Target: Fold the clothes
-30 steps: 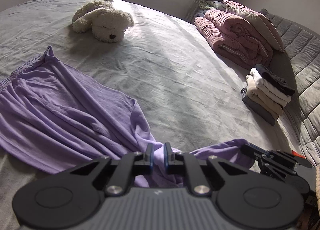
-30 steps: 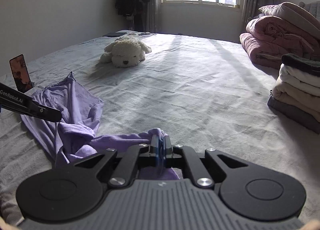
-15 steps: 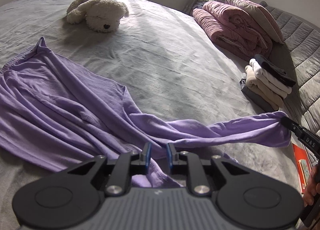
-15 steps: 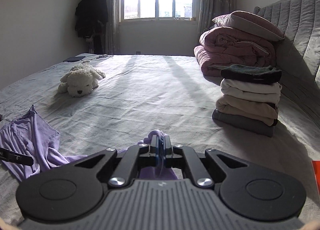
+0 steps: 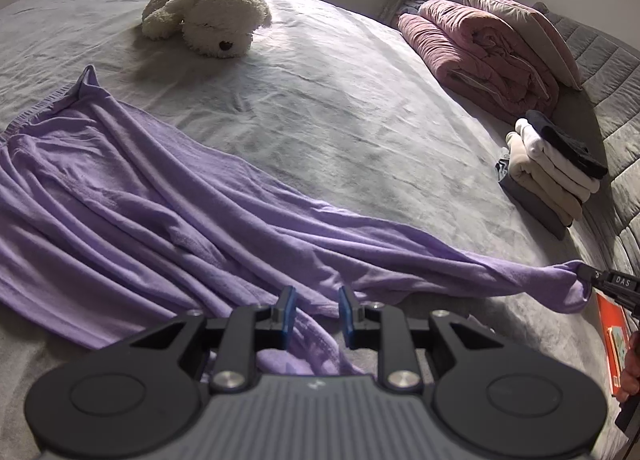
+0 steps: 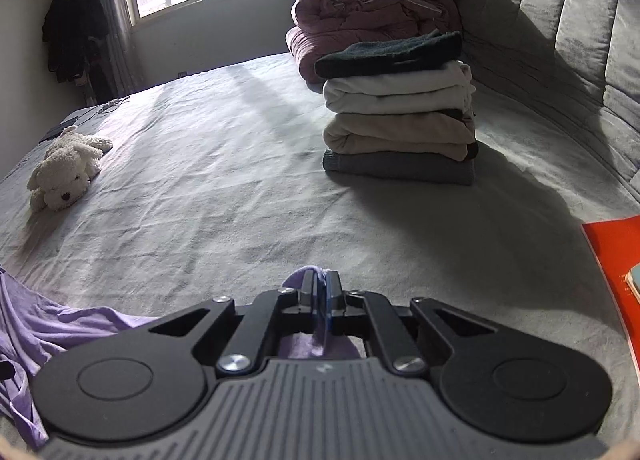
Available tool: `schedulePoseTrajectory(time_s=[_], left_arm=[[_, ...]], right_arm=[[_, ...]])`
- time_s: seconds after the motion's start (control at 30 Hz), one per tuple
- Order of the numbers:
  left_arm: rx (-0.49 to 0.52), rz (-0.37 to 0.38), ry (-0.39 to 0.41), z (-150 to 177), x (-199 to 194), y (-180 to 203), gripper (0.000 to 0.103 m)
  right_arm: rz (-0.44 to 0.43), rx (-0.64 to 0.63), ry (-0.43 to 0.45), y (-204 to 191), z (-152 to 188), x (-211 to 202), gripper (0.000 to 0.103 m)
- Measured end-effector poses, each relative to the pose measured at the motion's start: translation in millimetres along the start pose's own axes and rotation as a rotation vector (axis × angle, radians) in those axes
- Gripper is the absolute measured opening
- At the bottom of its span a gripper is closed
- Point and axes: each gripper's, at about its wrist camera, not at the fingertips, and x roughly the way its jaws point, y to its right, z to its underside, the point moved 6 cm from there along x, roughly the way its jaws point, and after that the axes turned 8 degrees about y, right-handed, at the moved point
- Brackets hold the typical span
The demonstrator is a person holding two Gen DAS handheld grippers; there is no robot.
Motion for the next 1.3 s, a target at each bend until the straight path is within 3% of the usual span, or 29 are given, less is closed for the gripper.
schedulePoseTrajectory(time_s=[0.2, 0.3, 0.4, 0.47, 0.5, 0.83, 0.97, 1.13, 1.2, 1.23, 1.27, 1.3], left_arm=[[0.039, 0.020, -0.002, -9, 13, 14, 0.025], [0.059, 0.036, -0.004, -13, 20, 24, 0.026], [0.076, 0.053, -0.011, -14, 28, 36, 0.028], [0.089, 0.064, -0.018, -14, 34, 44, 0.029], [0.092, 0.067, -0.020, -14, 37, 46, 0.030], [0.079, 0.045, -0.023, -11, 54, 33, 0.031], [0.071, 0.025, -0.007, -16, 54, 14, 0.031], [0.098, -0.012, 0.008, -20, 50, -15, 0.031], [0.104, -0.022, 0.010, -21, 50, -26, 0.031], [0.099, -0.016, 0.014, -20, 49, -31, 0.031], [0.094, -0.010, 0.019, -20, 49, -36, 0.031], [0.089, -0.004, 0.023, -20, 48, -41, 0.031]], right_arm=[[0.018, 0.095, -0.113, 14, 14, 24, 0.004], [0.022, 0.132, -0.151, 18, 17, 28, 0.011], [0.009, 0.116, -0.146, 16, 13, 20, 0.021], [0.001, 0.099, -0.131, 13, 9, 13, 0.048], [-0.009, 0.089, -0.118, 11, 8, 10, 0.049], [-0.228, -0.156, -0.225, -44, 42, 2, 0.049], [-0.221, -0.236, -0.250, -57, 58, 13, 0.049], [-0.163, -0.272, -0.203, -55, 61, 25, 0.047], [-0.145, -0.293, -0.179, -56, 62, 27, 0.043], [-0.135, -0.302, -0.167, -56, 61, 28, 0.032], [-0.125, -0.311, -0.155, -57, 61, 29, 0.012], [-0.115, -0.319, -0.144, -57, 60, 30, 0.005]])
